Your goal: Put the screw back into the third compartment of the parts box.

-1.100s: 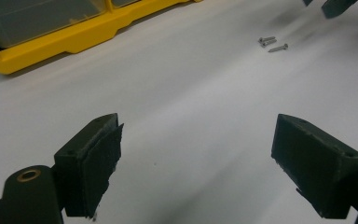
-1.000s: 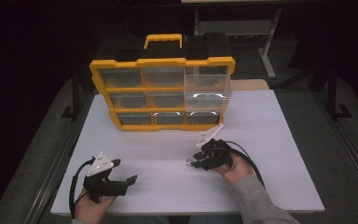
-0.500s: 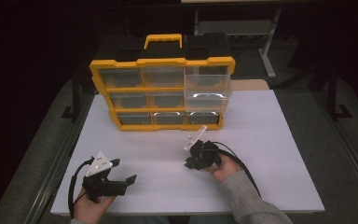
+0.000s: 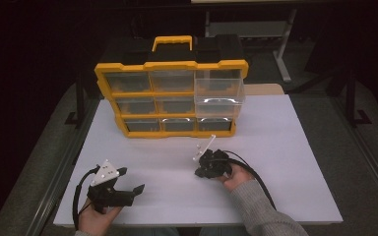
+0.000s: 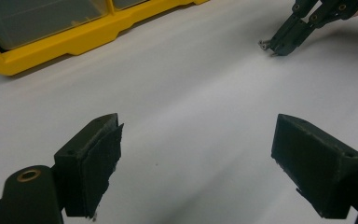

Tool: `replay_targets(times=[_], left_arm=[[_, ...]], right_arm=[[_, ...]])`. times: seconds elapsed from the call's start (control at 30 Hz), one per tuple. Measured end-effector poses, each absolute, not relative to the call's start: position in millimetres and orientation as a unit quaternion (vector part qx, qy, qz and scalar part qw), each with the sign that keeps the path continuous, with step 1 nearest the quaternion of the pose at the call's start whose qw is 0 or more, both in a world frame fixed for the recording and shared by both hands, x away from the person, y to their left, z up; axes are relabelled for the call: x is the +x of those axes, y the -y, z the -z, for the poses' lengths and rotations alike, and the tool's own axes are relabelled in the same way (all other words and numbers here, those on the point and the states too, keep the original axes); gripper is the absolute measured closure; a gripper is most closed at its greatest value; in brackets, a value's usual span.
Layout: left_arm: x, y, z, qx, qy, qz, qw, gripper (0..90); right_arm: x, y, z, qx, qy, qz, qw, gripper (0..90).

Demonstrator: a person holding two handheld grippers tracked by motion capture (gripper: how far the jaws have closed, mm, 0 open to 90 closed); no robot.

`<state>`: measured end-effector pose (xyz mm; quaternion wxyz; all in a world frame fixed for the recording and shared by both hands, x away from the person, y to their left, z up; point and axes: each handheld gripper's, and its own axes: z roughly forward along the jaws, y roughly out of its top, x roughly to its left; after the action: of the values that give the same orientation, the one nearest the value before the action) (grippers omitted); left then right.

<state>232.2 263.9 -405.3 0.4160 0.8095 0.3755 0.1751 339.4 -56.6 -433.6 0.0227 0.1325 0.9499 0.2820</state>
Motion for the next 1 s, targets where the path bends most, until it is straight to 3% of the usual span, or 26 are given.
replay_targets(times=[0.4, 1.0], left_arm=[[233, -266, 406, 0.809, -0.378, -0.175, 0.414, 15.6], [233, -267, 405, 0.811, -0.377, -0.178, 0.411, 15.6]], right_arm=[[335, 61, 422, 0.13, -0.945, -0.3, 0.008, 86.5], [305, 64, 359, 0.087, -0.936, -0.341, 0.0, 86.5]])
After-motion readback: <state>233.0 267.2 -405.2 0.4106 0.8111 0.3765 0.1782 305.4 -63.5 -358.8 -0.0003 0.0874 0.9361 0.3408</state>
